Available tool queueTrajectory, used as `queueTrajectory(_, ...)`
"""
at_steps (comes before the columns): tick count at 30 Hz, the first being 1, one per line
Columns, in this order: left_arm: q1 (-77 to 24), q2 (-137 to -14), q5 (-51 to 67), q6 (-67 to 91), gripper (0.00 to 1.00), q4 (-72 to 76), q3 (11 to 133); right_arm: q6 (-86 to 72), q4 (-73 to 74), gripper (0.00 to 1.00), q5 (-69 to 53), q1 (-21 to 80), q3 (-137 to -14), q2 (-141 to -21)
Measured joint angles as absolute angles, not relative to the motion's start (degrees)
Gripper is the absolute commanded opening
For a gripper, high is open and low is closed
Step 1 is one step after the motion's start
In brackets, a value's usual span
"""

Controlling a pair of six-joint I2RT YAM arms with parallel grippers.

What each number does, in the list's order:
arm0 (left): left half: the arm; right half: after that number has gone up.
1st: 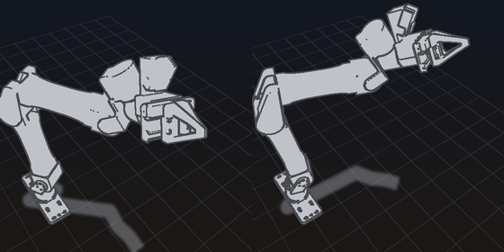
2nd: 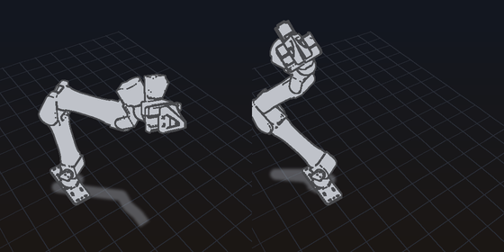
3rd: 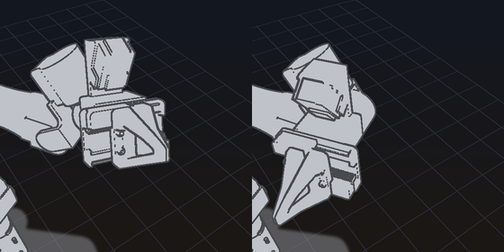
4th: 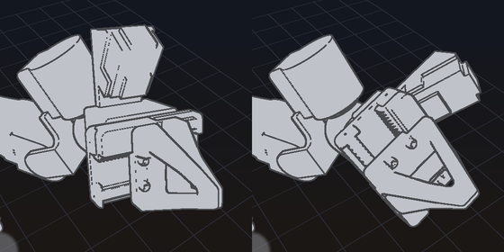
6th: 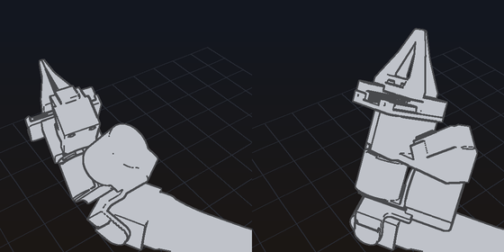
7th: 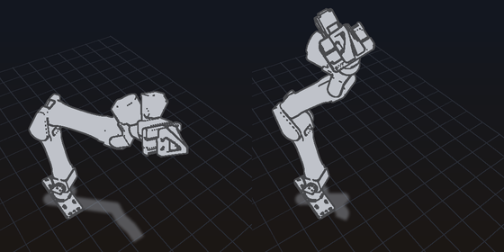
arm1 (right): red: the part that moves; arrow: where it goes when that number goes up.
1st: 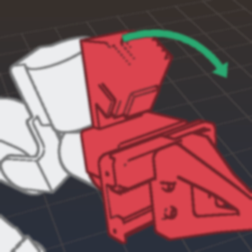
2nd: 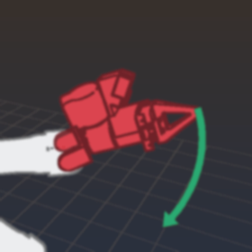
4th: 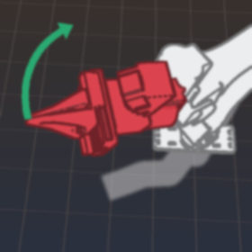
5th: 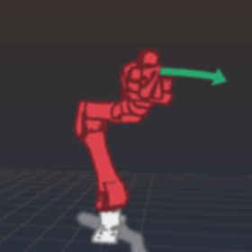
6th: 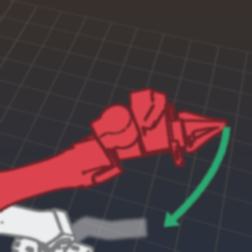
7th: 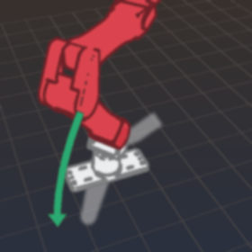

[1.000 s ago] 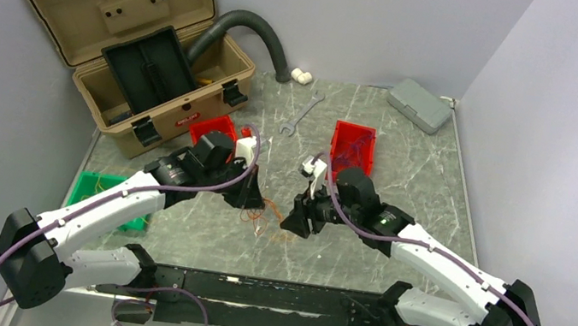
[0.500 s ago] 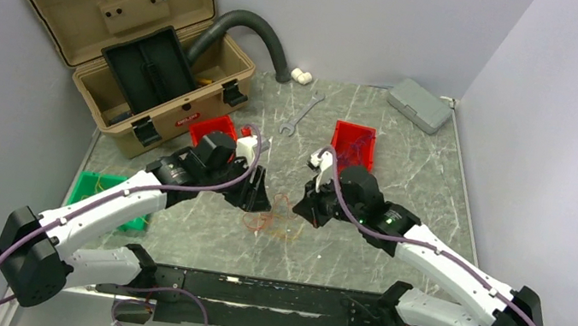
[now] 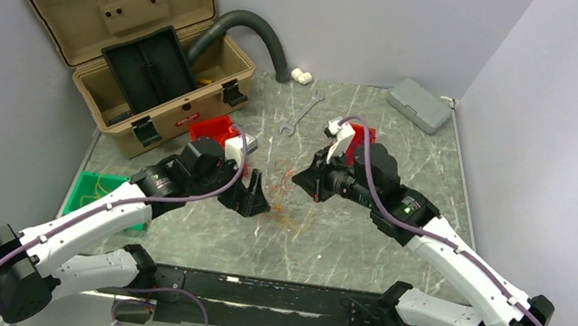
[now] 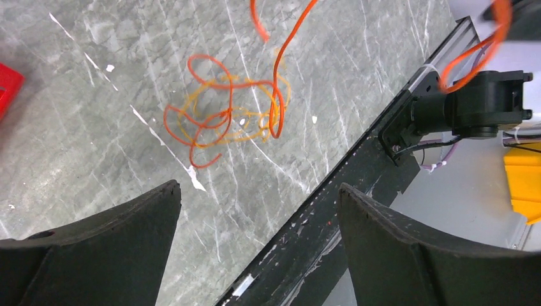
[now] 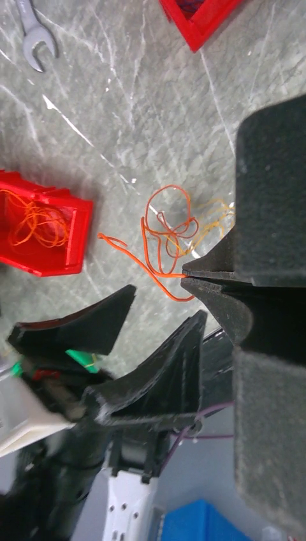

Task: Untangle the cables
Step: Untie the cable.

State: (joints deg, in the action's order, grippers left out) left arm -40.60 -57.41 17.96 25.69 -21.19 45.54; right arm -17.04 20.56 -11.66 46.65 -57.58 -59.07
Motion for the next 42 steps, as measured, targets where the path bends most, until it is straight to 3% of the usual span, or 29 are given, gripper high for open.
queueTrajectory(14,-40.6,-56.8,15.9,27.3,0.94,-11.2,38.1,-24.8,22.4,0.0,-10.4,46.7,-64.0,-61.2)
queueTrajectory(19,-40.6,-59.5,13.4,29.8,0.87,-5.0,36.0,-27.4,22.2,0.0,-10.3,46.7,-65.0,-61.2)
queueTrajectory(24,-40.7,-64.0,10.4,31.6,0.69,1.6,34.4,-30.5,21.3,0.0,-10.1,46.7,-65.4,-61.1)
queueTrajectory(26,-40.8,-66.3,10.2,32.2,0.57,4.0,34.0,-31.3,21.3,0.0,-9.4,46.7,-65.9,-60.9)
queueTrajectory(29,-40.8,-69.5,10.2,32.6,0.08,7.4,33.3,-32.1,21.5,0.0,-7.7,46.7,-67.3,-60.1)
queueTrajectory(30,-40.8,-69.8,10.2,32.7,0.0,7.7,33.2,-32.3,21.7,0.0,-6.8,46.7,-67.8,-59.7)
queueTrajectory(34,-40.8,-73.5,10.2,33.3,0.0,9.1,32.7,-33.1,24.1,0.0,0.3,46.5,-70.4,-57.1)
queueTrajectory(42,-40.5,-73.1,5.9,33.1,0.0,6.2,29.1,-33.8,36.8,0.0,26.2,45.0,-76.2,-49.6)
